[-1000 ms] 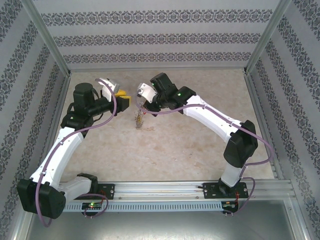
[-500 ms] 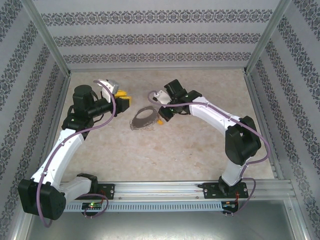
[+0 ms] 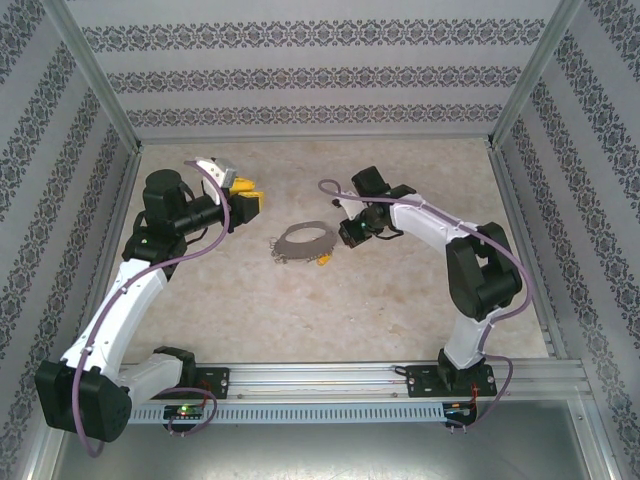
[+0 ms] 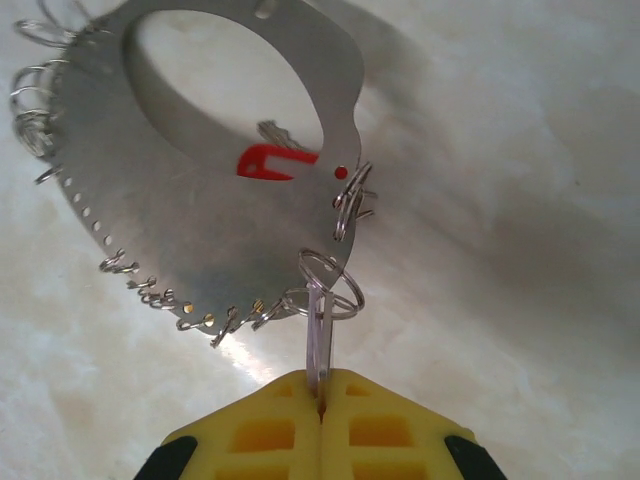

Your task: Put the keys on the keyring

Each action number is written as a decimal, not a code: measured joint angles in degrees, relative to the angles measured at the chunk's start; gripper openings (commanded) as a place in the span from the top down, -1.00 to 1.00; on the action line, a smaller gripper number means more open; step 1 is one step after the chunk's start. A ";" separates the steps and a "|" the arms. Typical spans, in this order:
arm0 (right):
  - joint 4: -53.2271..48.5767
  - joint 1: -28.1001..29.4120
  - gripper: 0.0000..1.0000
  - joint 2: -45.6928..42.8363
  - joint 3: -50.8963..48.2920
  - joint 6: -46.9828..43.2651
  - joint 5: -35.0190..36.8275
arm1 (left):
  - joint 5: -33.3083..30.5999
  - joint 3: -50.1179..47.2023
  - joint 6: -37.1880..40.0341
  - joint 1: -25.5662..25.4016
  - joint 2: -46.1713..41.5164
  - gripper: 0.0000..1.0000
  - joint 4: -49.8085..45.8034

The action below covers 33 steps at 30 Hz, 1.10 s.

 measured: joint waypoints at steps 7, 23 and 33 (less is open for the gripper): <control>0.81 -1.92 0.74 3.74 -0.04 1.49 -2.05 | 0.20 0.00 0.00 0.00 -1.11 0.15 0.24; 4.02 -2.99 0.29 -9.01 -7.17 2.27 3.54 | 1.27 0.00 -0.85 0.00 -1.36 0.14 0.72; 17.59 -1.18 -0.96 -36.68 -23.19 1.20 6.34 | -0.92 0.04 -2.75 0.00 1.29 -1.00 0.57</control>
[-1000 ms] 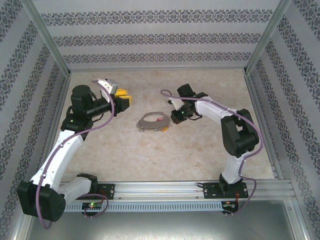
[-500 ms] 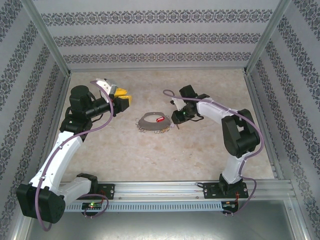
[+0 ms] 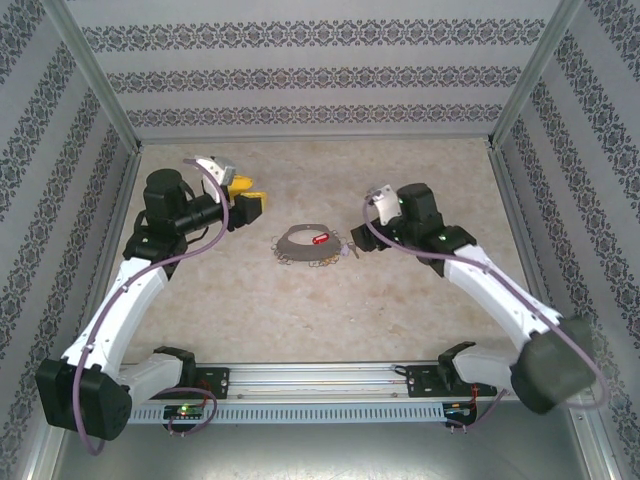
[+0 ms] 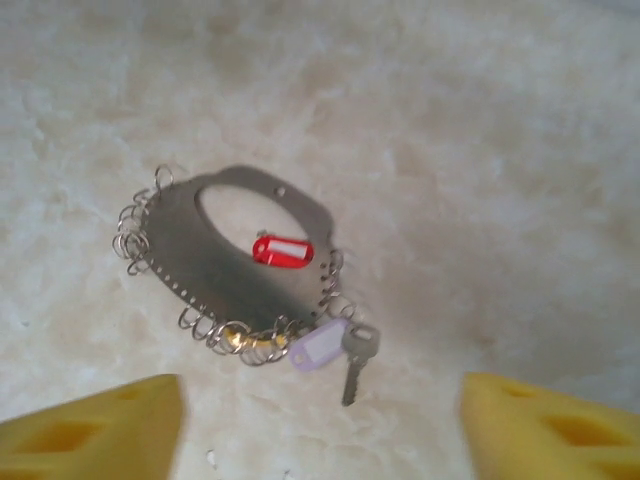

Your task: Put the keys on the keyring

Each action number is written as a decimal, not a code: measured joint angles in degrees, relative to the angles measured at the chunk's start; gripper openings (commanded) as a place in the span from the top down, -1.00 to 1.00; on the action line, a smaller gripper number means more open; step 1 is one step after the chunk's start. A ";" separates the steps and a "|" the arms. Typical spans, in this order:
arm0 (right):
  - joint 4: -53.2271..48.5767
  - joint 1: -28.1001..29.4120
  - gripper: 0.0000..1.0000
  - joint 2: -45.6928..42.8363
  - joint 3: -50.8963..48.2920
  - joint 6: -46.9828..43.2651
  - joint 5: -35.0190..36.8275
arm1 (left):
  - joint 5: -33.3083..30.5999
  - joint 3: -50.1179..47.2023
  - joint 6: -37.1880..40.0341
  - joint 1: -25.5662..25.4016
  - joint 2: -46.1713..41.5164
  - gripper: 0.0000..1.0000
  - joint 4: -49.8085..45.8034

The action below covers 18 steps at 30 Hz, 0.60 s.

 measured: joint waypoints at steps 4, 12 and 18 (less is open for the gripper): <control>5.20 -1.60 -0.96 -6.82 -5.88 -0.26 1.77 | -3.15 0.00 -1.86 0.00 3.58 -1.00 -2.16; 19.71 -6.71 -0.96 -13.20 -19.76 0.90 13.35 | -23.17 -12.98 -4.85 0.00 4.52 -1.00 1.42; 31.67 -13.09 -0.96 -9.79 -28.79 2.69 21.00 | -41.03 -22.32 -4.11 0.00 5.62 -1.00 9.18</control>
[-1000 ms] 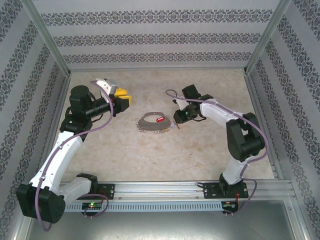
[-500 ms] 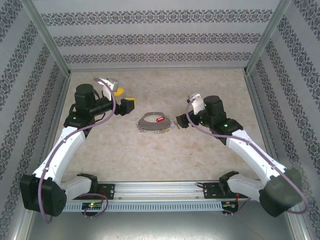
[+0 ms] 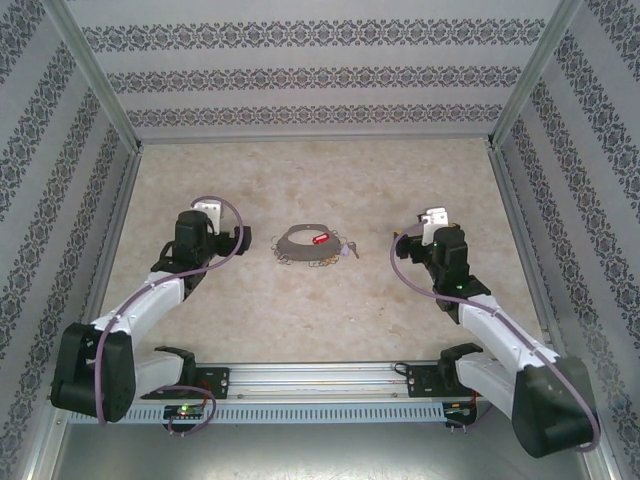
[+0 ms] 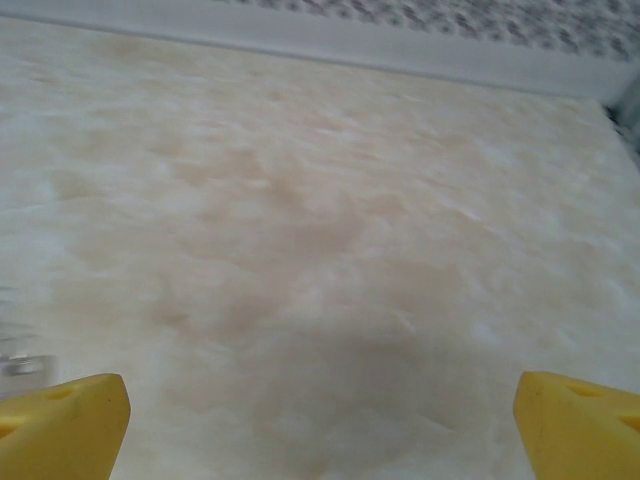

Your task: Put the keys on the keyring

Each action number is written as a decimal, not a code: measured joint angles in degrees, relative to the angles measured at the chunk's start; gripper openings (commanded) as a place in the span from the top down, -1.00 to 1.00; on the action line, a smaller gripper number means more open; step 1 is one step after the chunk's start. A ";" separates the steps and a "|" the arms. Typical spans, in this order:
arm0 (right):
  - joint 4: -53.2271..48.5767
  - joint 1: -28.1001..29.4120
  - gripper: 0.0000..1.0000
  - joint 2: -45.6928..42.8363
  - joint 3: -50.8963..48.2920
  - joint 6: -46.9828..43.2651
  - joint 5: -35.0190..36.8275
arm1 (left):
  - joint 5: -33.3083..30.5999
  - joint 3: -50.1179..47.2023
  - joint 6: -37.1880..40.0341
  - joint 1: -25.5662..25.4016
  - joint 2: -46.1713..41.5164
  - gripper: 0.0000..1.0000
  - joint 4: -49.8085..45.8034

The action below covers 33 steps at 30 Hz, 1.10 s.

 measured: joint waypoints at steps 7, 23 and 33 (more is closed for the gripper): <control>17.75 -5.03 -0.96 14.25 -3.13 0.48 1.55 | -8.72 -2.47 3.34 0.00 7.89 -1.00 16.70; 37.27 -6.78 -0.96 28.98 -3.65 1.68 5.55 | -13.29 -6.10 9.81 2.67 9.70 -1.00 28.94; 37.77 -7.15 -0.96 28.98 -3.65 2.01 5.53 | -6.93 -11.19 9.75 6.45 16.85 -1.00 38.40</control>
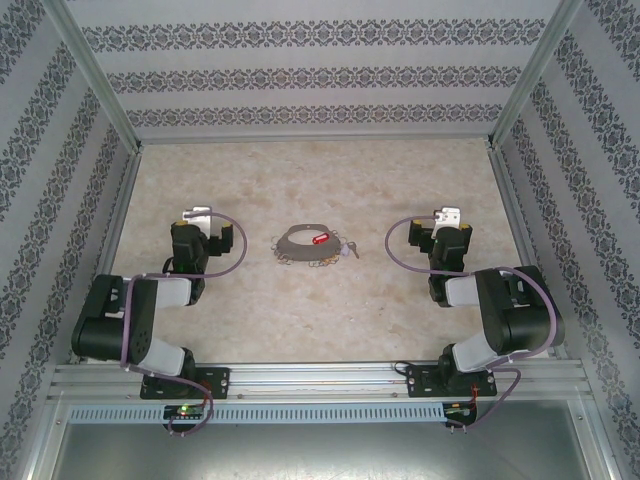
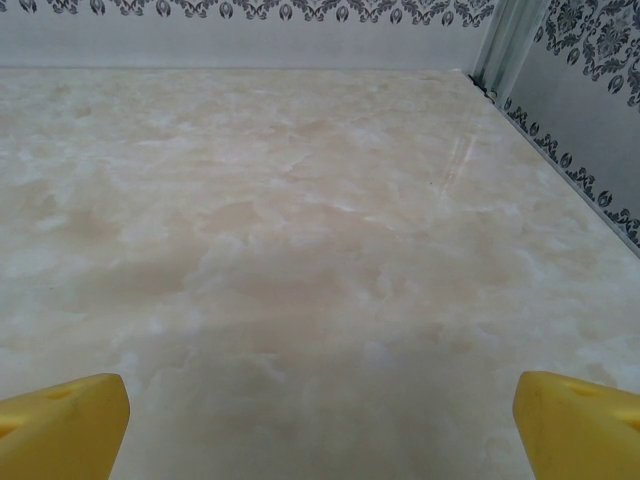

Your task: Put the keys on the keyring

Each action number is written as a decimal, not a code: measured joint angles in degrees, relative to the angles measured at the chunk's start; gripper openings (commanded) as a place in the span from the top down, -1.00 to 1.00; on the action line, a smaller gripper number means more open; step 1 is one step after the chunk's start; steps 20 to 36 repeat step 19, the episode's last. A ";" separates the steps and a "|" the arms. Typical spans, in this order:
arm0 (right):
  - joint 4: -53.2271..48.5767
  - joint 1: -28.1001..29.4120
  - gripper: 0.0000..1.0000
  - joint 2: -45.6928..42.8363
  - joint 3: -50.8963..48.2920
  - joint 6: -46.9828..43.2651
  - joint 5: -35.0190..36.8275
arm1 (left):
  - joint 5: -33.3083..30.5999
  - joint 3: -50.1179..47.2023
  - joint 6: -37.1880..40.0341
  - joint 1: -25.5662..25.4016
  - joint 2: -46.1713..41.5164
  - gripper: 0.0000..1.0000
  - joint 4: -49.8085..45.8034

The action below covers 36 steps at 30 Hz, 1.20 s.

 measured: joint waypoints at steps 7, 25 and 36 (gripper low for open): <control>0.00 0.00 -0.96 0.00 0.00 0.00 0.00 | 3.67 -1.14 -0.17 0.70 4.76 -1.00 6.08; 0.00 0.00 -0.96 0.00 0.00 0.02 0.00 | 4.07 -1.05 -1.05 1.05 4.98 -1.00 6.82; 0.00 0.00 -0.96 0.00 0.00 0.02 0.00 | 4.07 -1.05 -1.05 1.05 4.98 -1.00 6.82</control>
